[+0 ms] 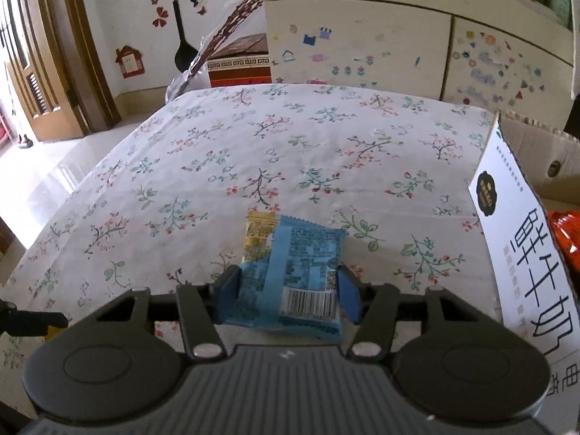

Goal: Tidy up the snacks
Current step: 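Close the right gripper on the blue packet while the left lowers onto the yellow packet, then close the left gripper on the yellow packet and lift it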

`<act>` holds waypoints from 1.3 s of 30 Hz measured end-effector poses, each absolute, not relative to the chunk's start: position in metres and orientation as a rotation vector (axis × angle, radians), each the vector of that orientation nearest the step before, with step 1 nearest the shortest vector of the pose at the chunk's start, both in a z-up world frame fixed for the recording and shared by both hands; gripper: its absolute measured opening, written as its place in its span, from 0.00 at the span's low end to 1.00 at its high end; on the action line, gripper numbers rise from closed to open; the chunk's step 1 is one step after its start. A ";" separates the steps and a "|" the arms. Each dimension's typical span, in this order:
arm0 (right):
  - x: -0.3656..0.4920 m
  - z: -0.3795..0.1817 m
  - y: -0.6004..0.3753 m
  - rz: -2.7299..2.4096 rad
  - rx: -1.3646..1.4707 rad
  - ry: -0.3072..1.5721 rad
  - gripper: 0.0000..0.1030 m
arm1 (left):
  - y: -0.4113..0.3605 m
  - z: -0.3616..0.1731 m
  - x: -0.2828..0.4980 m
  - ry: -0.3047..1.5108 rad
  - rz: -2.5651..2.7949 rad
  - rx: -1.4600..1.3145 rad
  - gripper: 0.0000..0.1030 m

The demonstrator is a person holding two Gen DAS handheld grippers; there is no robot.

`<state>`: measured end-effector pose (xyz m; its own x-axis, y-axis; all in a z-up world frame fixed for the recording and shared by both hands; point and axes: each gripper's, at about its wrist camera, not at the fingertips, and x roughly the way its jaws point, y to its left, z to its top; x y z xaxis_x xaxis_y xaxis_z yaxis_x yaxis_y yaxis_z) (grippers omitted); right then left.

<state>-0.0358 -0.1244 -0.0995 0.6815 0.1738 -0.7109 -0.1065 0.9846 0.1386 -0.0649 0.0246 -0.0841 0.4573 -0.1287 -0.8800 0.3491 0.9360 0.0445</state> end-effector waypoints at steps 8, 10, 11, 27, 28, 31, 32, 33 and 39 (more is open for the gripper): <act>-0.040 -0.088 -0.134 0.161 0.152 0.791 0.51 | 0.020 -0.077 -0.064 1.034 -0.299 0.208 0.71; -0.042 -0.084 -0.137 0.159 0.173 0.786 0.51 | 0.022 -0.073 -0.063 1.028 -0.293 0.185 0.69; -0.043 -0.082 -0.139 0.157 0.180 0.783 0.51 | 0.022 -0.072 -0.063 1.027 -0.292 0.176 0.69; -0.048 -0.081 -0.168 0.115 0.309 0.798 0.51 | 0.027 -0.084 -0.056 1.081 -0.255 0.164 1.00; -0.048 -0.081 -0.168 0.114 0.312 0.799 0.51 | 0.027 -0.085 -0.056 1.080 -0.252 0.165 1.00; -0.048 -0.083 -0.169 0.116 0.325 0.802 0.51 | 0.027 -0.086 -0.054 1.086 -0.255 0.152 1.00; -0.047 -0.083 -0.169 0.117 0.331 0.803 0.51 | 0.027 -0.087 -0.054 1.087 -0.254 0.150 1.00; -0.047 -0.084 -0.169 0.118 0.335 0.804 0.51 | 0.026 -0.087 -0.053 1.084 -0.253 0.148 1.00; -0.046 -0.085 -0.168 0.125 0.338 0.807 0.51 | 0.019 -0.088 -0.049 1.058 -0.257 0.158 1.00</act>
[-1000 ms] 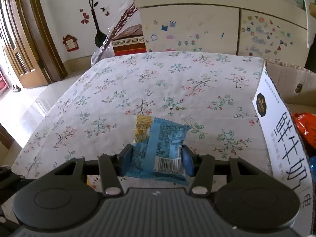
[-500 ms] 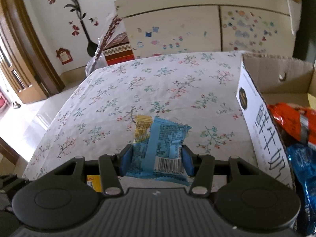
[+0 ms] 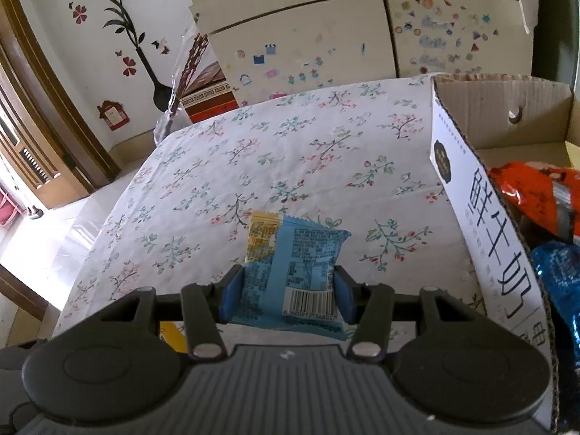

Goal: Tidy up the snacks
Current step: 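Close the left gripper on the yellow packet and lift it, then carry the yellow and blue packets over the cardboard box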

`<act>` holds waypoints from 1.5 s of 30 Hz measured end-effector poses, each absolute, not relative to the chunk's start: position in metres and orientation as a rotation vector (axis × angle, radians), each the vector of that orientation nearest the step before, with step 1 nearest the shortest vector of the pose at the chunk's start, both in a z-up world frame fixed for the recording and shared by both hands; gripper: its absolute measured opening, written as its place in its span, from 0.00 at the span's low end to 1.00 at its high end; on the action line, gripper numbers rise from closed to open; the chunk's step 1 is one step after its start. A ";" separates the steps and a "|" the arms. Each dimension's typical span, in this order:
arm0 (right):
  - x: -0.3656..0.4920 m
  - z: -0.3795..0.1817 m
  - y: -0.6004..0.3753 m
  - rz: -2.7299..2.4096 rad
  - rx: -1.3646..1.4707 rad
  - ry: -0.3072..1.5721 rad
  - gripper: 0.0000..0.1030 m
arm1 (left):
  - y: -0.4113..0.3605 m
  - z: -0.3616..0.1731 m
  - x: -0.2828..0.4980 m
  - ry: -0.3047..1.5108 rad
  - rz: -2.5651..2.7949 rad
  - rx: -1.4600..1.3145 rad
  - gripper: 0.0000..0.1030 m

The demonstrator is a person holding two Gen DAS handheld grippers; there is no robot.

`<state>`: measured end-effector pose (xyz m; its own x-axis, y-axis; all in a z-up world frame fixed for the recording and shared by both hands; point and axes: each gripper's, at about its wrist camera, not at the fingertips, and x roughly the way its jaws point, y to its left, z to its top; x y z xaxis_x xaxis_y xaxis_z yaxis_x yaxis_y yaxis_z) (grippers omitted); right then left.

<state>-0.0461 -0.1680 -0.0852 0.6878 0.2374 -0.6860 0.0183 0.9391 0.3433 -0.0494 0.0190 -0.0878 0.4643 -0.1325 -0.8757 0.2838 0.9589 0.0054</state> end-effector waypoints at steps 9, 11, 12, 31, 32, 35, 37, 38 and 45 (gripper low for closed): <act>-0.048 -0.081 -0.170 0.125 0.337 0.799 0.51 | 0.009 -0.083 -0.050 1.023 -0.301 0.158 0.82; -0.050 -0.078 -0.170 0.128 0.334 0.792 0.51 | 0.010 -0.083 -0.050 1.014 -0.291 0.152 0.71; -0.051 -0.076 -0.170 0.129 0.331 0.789 0.51 | 0.011 -0.081 -0.049 1.012 -0.281 0.145 0.69; -0.080 -0.016 -0.193 0.157 0.317 0.692 0.51 | 0.009 -0.036 -0.042 0.881 -0.256 -0.069 0.68; -0.081 -0.012 -0.196 0.157 0.322 0.684 0.51 | 0.008 -0.033 -0.042 0.872 -0.261 -0.086 0.68; -0.088 0.001 -0.204 0.159 0.323 0.659 0.51 | 0.005 -0.023 -0.040 0.841 -0.276 -0.131 0.68; -0.092 0.010 -0.209 0.160 0.312 0.640 0.51 | 0.001 -0.015 -0.041 0.814 -0.278 -0.138 0.68; -0.093 0.014 -0.211 0.161 0.305 0.633 0.51 | -0.001 -0.012 -0.041 0.806 -0.280 -0.140 0.68; -0.107 0.038 -0.233 0.137 0.263 0.583 0.51 | -0.022 0.001 -0.042 0.769 -0.338 -0.156 0.68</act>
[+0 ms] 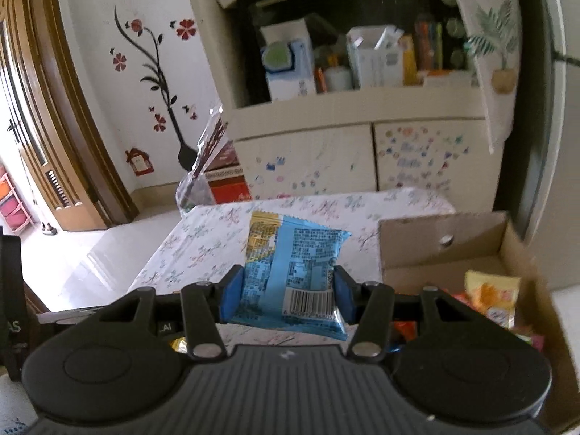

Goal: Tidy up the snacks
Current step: 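Carry the yellow and blue packets over the cardboard box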

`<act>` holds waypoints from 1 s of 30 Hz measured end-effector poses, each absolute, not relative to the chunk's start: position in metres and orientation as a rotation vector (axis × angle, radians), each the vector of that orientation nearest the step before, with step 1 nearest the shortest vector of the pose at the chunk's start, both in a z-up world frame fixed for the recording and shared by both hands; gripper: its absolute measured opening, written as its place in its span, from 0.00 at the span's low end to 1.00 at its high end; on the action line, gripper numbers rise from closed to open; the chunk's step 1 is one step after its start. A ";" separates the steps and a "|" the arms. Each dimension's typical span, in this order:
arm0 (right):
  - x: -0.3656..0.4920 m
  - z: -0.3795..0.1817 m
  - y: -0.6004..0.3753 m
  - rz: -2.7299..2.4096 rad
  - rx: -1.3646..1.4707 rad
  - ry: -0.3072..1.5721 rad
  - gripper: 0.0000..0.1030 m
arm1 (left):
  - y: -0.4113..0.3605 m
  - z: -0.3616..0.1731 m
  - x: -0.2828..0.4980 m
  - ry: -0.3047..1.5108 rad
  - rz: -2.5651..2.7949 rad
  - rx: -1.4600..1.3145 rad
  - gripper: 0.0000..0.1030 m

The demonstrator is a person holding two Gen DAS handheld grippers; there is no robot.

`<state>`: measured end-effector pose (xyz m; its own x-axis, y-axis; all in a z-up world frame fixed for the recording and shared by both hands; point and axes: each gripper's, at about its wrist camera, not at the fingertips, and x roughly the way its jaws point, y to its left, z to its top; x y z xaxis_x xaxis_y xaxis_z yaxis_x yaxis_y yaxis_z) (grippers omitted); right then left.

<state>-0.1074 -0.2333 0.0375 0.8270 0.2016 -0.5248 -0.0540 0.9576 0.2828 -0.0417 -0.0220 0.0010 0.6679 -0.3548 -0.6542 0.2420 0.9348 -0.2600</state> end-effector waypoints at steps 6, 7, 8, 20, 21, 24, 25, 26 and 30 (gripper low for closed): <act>-0.118 0.038 -0.263 0.033 0.290 0.547 0.51 | -0.044 0.008 -0.048 0.749 -0.413 -0.154 0.68; -0.118 0.036 -0.270 0.024 0.314 0.549 0.51 | -0.047 0.008 -0.048 0.752 -0.425 -0.154 0.68; -0.119 0.035 -0.278 0.013 0.342 0.550 0.51 | -0.049 0.008 -0.049 0.755 -0.432 -0.151 0.68; -0.137 0.032 -0.346 -0.147 0.489 0.510 0.51 | -0.080 0.011 -0.057 0.767 -0.468 -0.152 0.68; -0.137 0.031 -0.351 -0.158 0.502 0.507 0.51 | -0.085 0.012 -0.058 0.769 -0.475 -0.155 0.68; -0.142 0.030 -0.364 -0.187 0.529 0.498 0.51 | -0.101 0.016 -0.063 0.766 -0.498 -0.146 0.68; -0.144 0.030 -0.368 -0.191 0.539 0.497 0.51 | -0.107 0.017 -0.065 0.766 -0.508 -0.144 0.68; -0.145 0.029 -0.371 -0.195 0.547 0.498 0.51 | -0.112 0.019 -0.066 0.767 -0.518 -0.142 0.68; -0.150 0.027 -0.382 -0.209 0.575 0.501 0.51 | -0.140 0.023 -0.074 0.766 -0.557 -0.118 0.68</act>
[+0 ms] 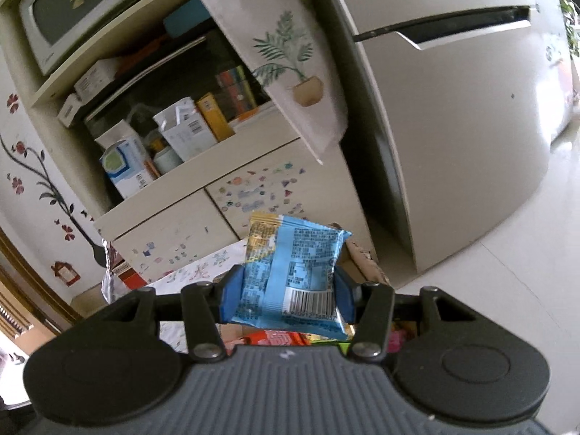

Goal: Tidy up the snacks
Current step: 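Carry the yellow and blue packets over the cardboard box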

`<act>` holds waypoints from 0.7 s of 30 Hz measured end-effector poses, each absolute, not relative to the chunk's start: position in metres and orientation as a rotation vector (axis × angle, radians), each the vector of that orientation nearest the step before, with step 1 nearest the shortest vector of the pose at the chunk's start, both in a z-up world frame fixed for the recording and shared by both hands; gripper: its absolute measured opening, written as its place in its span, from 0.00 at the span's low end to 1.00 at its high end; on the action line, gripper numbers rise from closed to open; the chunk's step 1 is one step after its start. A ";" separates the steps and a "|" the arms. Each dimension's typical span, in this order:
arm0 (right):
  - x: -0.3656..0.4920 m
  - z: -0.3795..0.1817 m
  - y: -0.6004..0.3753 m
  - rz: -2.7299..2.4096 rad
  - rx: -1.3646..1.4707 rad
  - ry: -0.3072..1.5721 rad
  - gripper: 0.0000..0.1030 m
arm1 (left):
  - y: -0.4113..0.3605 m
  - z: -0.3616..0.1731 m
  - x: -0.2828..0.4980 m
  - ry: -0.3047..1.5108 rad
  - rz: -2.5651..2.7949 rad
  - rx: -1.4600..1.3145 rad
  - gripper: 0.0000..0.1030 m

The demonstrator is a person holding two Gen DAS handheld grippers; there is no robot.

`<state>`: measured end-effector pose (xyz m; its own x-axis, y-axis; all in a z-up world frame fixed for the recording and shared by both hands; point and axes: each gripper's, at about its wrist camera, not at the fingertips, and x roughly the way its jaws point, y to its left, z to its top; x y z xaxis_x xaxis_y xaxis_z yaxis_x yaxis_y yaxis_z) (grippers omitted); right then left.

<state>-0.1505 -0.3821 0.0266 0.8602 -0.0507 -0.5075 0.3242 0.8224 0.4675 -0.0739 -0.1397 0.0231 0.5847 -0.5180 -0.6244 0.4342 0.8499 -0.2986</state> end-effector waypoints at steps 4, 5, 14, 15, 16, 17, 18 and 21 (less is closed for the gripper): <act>-0.153 0.023 -0.388 -0.210 0.603 0.518 0.51 | -0.166 0.022 -0.080 0.777 -0.591 -0.093 0.68; -0.153 0.022 -0.389 -0.209 0.608 0.520 0.51 | -0.173 0.021 -0.081 0.783 -0.598 -0.088 0.68; -0.156 0.018 -0.400 -0.212 0.667 0.526 0.51 | -0.214 0.007 -0.084 0.814 -0.624 -0.053 0.68; -0.156 0.018 -0.400 -0.213 0.672 0.529 0.51 | -0.217 0.006 -0.082 0.816 -0.622 -0.053 0.69; -0.155 0.017 -0.401 -0.213 0.676 0.533 0.51 | -0.219 0.005 -0.081 0.818 -0.621 -0.055 0.69; -0.155 0.017 -0.401 -0.213 0.681 0.535 0.51 | -0.220 0.005 -0.080 0.818 -0.623 -0.058 0.69; -0.153 0.016 -0.402 -0.212 0.684 0.538 0.51 | -0.222 0.005 -0.079 0.817 -0.624 -0.057 0.69; -0.151 0.013 -0.403 -0.210 0.701 0.553 0.53 | -0.226 0.007 -0.081 0.811 -0.605 -0.039 0.80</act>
<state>-0.1505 -0.4026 0.0131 0.8370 -0.0009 -0.5471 0.3620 0.7507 0.5527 -0.0808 -0.2264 0.0067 0.5305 -0.5208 -0.6689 0.4921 0.8317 -0.2572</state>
